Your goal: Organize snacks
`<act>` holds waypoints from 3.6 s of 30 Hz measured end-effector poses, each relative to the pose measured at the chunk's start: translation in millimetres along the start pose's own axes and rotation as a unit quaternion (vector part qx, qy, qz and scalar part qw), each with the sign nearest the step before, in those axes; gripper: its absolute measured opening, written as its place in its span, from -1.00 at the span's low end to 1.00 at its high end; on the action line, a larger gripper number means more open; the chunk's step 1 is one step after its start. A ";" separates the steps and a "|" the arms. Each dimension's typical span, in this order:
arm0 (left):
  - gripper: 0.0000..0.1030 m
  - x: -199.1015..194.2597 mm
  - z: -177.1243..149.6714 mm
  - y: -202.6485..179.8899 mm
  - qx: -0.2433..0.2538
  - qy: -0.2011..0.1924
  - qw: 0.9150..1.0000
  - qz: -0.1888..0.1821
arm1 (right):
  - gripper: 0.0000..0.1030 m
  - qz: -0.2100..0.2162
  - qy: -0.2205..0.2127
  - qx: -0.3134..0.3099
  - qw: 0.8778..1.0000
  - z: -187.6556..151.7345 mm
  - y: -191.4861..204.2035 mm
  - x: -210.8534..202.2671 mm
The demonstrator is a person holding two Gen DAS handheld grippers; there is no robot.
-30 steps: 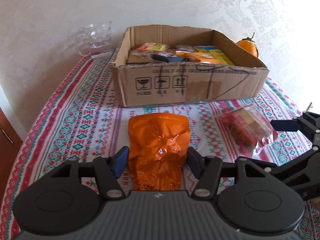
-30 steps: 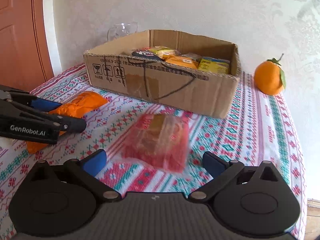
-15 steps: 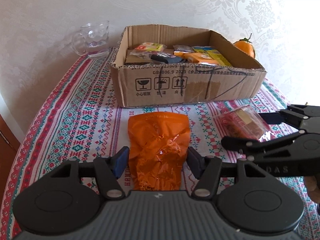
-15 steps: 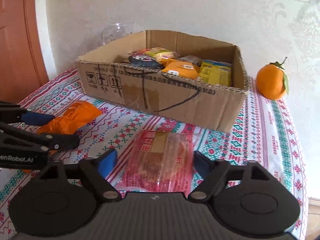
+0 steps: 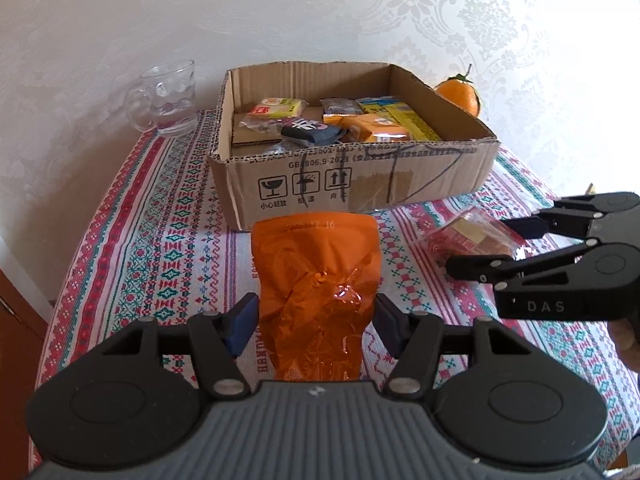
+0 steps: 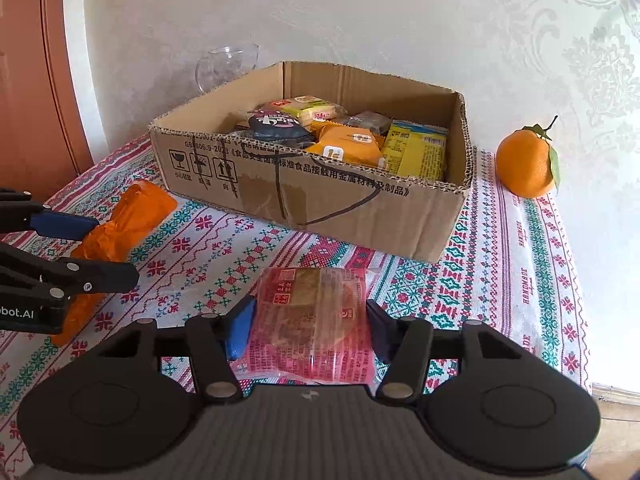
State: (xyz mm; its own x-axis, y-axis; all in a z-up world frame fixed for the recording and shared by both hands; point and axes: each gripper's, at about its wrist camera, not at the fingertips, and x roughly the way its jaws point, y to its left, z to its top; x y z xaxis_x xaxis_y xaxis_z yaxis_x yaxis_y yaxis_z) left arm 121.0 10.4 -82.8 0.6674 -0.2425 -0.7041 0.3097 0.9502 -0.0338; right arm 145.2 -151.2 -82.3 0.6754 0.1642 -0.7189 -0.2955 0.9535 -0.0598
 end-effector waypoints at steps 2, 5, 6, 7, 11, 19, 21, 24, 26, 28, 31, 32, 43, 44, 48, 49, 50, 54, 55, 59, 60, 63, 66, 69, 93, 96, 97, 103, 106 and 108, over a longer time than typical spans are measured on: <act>0.18 -2.2 0.7 0.0 0.006 0.004 1.000 -0.006 | 0.21 0.004 -0.002 0.001 1.000 1.7 -0.2 -4.6; 0.18 -5.4 2.4 0.8 0.011 0.012 1.000 -0.018 | 0.21 0.009 -0.005 -0.004 1.000 5.1 0.5 -12.4; 0.18 -6.8 3.4 1.3 0.012 0.014 1.000 -0.021 | 0.21 0.011 -0.007 -0.006 1.000 6.1 0.2 -15.6; 0.18 -8.5 4.8 2.3 0.013 0.017 0.999 -0.025 | 0.21 0.012 -0.008 -0.008 1.000 7.7 0.2 -17.9; 0.18 -16.5 10.6 6.7 0.017 0.021 0.999 -0.037 | 0.21 0.019 -0.017 -0.012 1.000 16.8 -2.8 -31.7; 0.18 -28.8 27.3 8.8 0.036 0.010 0.998 -0.046 | 0.21 0.015 -0.052 -0.013 0.998 48.5 -17.4 -47.7; 0.18 -30.4 31.7 8.7 0.039 0.005 0.998 -0.047 | 0.21 0.010 -0.060 -0.014 0.998 59.0 -22.2 -46.3; 0.18 -33.0 38.6 8.1 0.044 -0.003 0.998 -0.048 | 0.21 0.003 -0.071 -0.012 0.997 74.6 -30.0 -41.7; 0.18 -35.0 42.7 8.0 0.046 -0.007 0.998 -0.048 | 0.21 0.001 -0.076 -0.008 0.997 85.7 -36.0 -36.0; 0.18 -36.2 46.7 7.8 0.047 -0.009 0.998 -0.048 | 0.21 -0.006 -0.078 -0.005 0.997 96.5 -40.0 -27.4; 0.18 -37.1 53.2 7.8 0.048 -0.013 0.998 -0.049 | 0.21 -0.016 -0.077 0.002 0.997 108.2 -44.7 -12.8; 0.18 -38.4 55.6 7.9 0.049 -0.015 0.997 -0.050 | 0.25 -0.018 -0.077 0.005 0.997 109.5 -45.5 -8.1; 0.18 -35.2 105.9 10.4 0.063 -0.035 0.995 -0.063 | 1.00 -0.008 -0.080 0.023 0.996 88.9 -51.9 -8.3; 0.18 -33.1 112.3 9.9 0.065 -0.038 0.995 -0.061 | 1.00 -0.013 -0.079 0.020 0.997 86.0 -50.8 -11.0; 0.18 -20.5 138.4 8.1 0.071 -0.043 0.995 -0.058 | 1.00 -0.022 -0.086 0.019 0.996 75.5 -48.5 -25.6; 0.18 -16.6 143.9 7.3 0.071 -0.043 0.995 -0.060 | 1.00 -0.022 -0.087 0.021 0.996 73.2 -47.9 -29.4; 0.18 -11.1 151.1 6.2 0.071 -0.042 0.995 -0.062 | 1.00 -0.023 -0.088 0.022 0.996 71.0 -47.2 -32.8; 0.18 13.9 174.1 -2.3 0.083 -0.030 0.994 -0.059 | 1.00 -0.028 -0.094 0.022 0.995 64.0 -44.6 -44.9; 0.18 22.1 179.6 -4.5 0.083 -0.025 0.995 -0.056 | 1.00 -0.028 -0.097 0.025 0.995 61.8 -44.2 -48.3; 0.18 56.2 195.5 -12.0 0.081 -0.009 0.996 -0.036 | 1.00 -0.022 -0.101 0.038 0.994 55.5 -43.2 -57.5; 0.18 63.5 198.7 -13.0 0.082 -0.007 0.996 -0.030 | 1.00 -0.021 -0.101 0.040 0.994 54.6 -42.9 -58.4; 0.18 88.8 209.9 -16.4 0.074 0.000 0.997 -0.021 | 1.00 -0.022 -0.098 0.045 0.994 53.8 -42.9 -59.0; 0.29 107.9 214.2 -16.6 0.055 -0.011 0.998 -0.017 | 1.00 -0.026 -0.097 0.050 0.994 55.6 -43.2 -57.9; 0.76 113.0 210.1 -15.8 0.054 -0.026 0.998 0.010 | 1.00 -0.019 -0.098 0.059 0.993 56.3 -43.4 -57.7; 0.99 -15.9 81.3 8.7 -0.006 -0.109 0.990 0.090 | 1.00 -0.106 -0.029 0.109 0.988 69.0 -26.8 -60.9; 0.99 -25.7 70.6 8.2 -0.023 -0.087 0.993 0.075 | 1.00 -0.105 -0.027 0.107 0.988 72.6 -18.7 -67.9; 0.99 -28.0 68.9 7.5 -0.028 -0.078 0.994 0.071 | 1.00 -0.106 -0.028 0.104 0.989 74.2 -15.0 -70.5; 0.99 -42.1 65.0 6.0 -0.042 -0.077 0.993 0.077 | 1.00 -0.122 -0.043 0.086 0.988 83.6 3.4 -84.0; 0.99 -46.2 64.9 8.1 -0.045 -0.081 0.993 0.076 | 1.00 -0.124 -0.043 0.088 0.987 86.7 5.5 -87.4; 0.99 -46.5 65.5 8.5 -0.046 -0.081 0.993 0.079 | 1.00 -0.125 -0.041 0.093 0.987 87.4 5.8 -88.3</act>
State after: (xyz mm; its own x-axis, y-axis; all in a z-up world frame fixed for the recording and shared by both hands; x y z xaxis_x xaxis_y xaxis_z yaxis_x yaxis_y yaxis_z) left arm 137.0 16.9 -3.9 0.8048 -0.1102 -0.5833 0.1349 0.9909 -0.0010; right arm 142.9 -138.0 41.4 0.7663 -0.0686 -0.6388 0.0108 0.9955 -0.0940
